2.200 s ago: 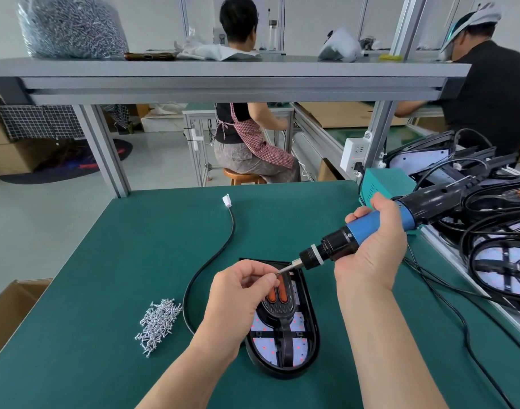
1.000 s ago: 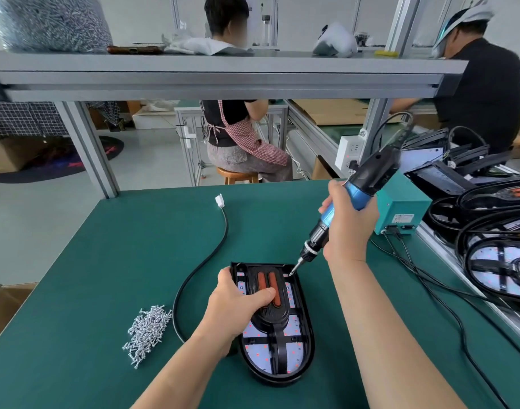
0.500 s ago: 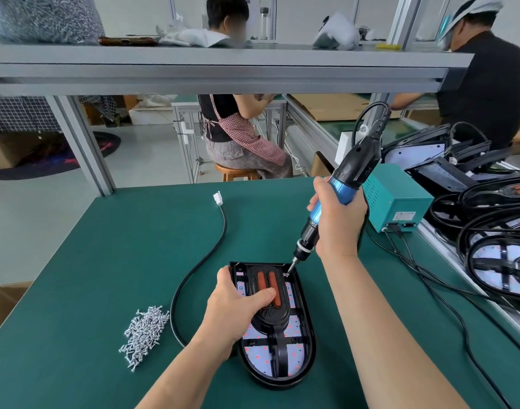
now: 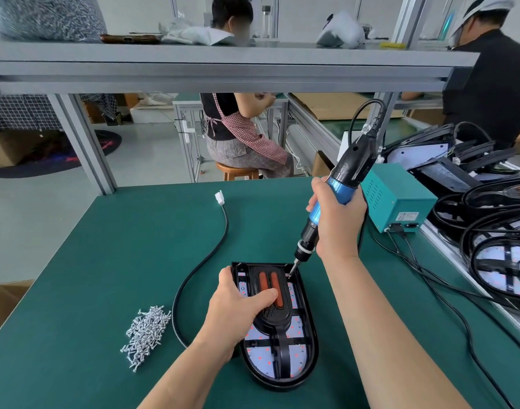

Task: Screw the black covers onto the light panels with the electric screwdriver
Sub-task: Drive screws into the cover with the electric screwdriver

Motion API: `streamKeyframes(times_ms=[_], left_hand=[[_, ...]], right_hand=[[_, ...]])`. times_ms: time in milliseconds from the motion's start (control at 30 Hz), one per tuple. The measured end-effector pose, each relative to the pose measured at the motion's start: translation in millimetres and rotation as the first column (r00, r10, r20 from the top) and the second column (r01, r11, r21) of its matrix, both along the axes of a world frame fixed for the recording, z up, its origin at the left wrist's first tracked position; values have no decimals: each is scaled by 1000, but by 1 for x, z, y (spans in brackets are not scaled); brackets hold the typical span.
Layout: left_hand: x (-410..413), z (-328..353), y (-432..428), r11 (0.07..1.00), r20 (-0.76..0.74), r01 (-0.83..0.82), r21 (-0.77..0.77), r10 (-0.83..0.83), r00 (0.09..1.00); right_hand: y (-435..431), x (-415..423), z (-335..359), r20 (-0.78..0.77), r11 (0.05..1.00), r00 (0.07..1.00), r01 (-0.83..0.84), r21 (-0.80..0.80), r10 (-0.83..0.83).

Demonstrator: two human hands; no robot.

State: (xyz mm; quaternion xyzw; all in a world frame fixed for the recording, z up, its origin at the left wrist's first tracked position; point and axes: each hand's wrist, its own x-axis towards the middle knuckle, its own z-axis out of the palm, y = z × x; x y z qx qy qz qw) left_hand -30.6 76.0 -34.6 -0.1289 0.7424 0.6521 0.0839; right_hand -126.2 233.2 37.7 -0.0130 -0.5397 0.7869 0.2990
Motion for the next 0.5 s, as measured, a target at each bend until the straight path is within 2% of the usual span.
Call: streamKeyframes(times_ms=[233,500], left_hand=[[-1,-4,0,1000,-10,-6,5,6,1000],[-2,-7,-1,1000,-33,-6,16,6,999]], right_hand=[[-4,-2,1,-7,992,994,-105,74,106],[-6,-2,3,-4,987,993,-113,111,115]])
